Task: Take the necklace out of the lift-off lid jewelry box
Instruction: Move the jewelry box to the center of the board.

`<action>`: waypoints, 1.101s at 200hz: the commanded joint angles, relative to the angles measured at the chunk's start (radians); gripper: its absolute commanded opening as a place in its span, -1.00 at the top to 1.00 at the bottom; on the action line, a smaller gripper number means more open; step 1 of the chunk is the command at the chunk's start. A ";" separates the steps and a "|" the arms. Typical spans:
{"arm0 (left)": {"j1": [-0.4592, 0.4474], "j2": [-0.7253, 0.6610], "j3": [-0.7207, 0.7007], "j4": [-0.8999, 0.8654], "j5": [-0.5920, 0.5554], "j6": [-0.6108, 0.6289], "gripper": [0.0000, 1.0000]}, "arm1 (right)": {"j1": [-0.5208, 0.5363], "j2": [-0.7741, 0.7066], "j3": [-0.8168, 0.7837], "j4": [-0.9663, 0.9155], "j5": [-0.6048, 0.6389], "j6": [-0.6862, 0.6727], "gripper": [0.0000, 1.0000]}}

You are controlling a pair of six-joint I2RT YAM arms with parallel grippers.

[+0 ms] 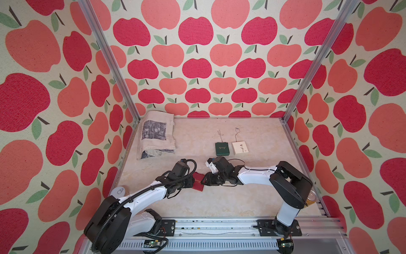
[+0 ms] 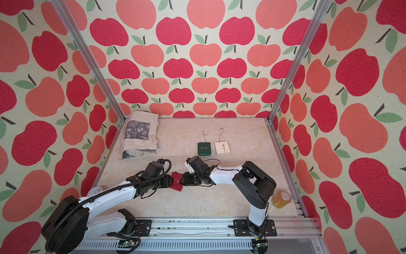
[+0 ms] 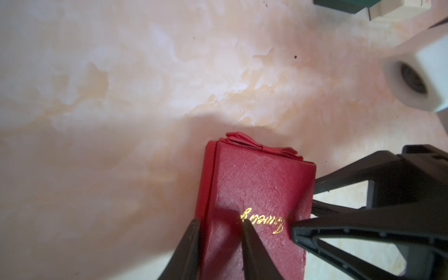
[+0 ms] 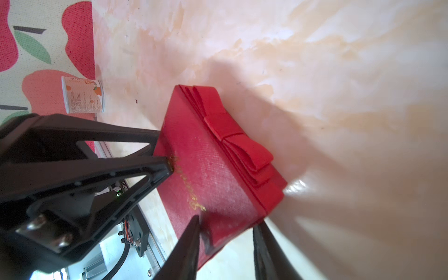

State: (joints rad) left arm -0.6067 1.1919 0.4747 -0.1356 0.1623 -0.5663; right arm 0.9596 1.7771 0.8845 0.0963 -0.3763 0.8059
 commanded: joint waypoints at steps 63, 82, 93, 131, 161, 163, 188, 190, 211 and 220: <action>-0.198 0.190 0.105 0.135 0.119 -0.030 0.45 | -0.128 -0.142 -0.079 -0.207 0.026 -0.135 0.25; -0.241 0.279 0.150 0.210 0.139 -0.050 0.45 | -0.175 -0.215 -0.112 -0.295 0.052 -0.177 0.24; -0.263 0.336 0.184 0.240 0.148 -0.054 0.45 | -0.211 -0.259 -0.135 -0.340 0.063 -0.202 0.23; -0.296 0.518 0.315 0.331 0.183 -0.059 0.46 | -0.326 -0.372 -0.173 -0.492 0.087 -0.290 0.18; -0.303 0.599 0.387 0.360 0.209 -0.054 0.46 | -0.407 -0.393 -0.183 -0.508 0.068 -0.320 0.18; -0.303 0.601 0.390 0.360 0.210 -0.054 0.46 | -0.411 -0.392 -0.183 -0.509 0.065 -0.323 0.18; -0.304 0.632 0.430 0.349 0.220 -0.040 0.44 | -0.455 -0.380 -0.178 -0.497 0.044 -0.341 0.18; -0.304 0.634 0.434 0.346 0.218 -0.040 0.43 | -0.457 -0.379 -0.177 -0.497 0.043 -0.342 0.18; -0.304 0.635 0.449 0.311 0.214 -0.023 0.34 | -0.472 -0.373 -0.170 -0.501 0.045 -0.354 0.18; -0.304 0.627 0.448 0.299 0.206 -0.015 0.29 | -0.480 -0.372 -0.168 -0.502 0.046 -0.359 0.18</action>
State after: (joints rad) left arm -0.8967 1.8065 0.9012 0.2161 0.3504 -0.6086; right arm 0.4931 1.4002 0.7086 -0.3943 -0.2939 0.4938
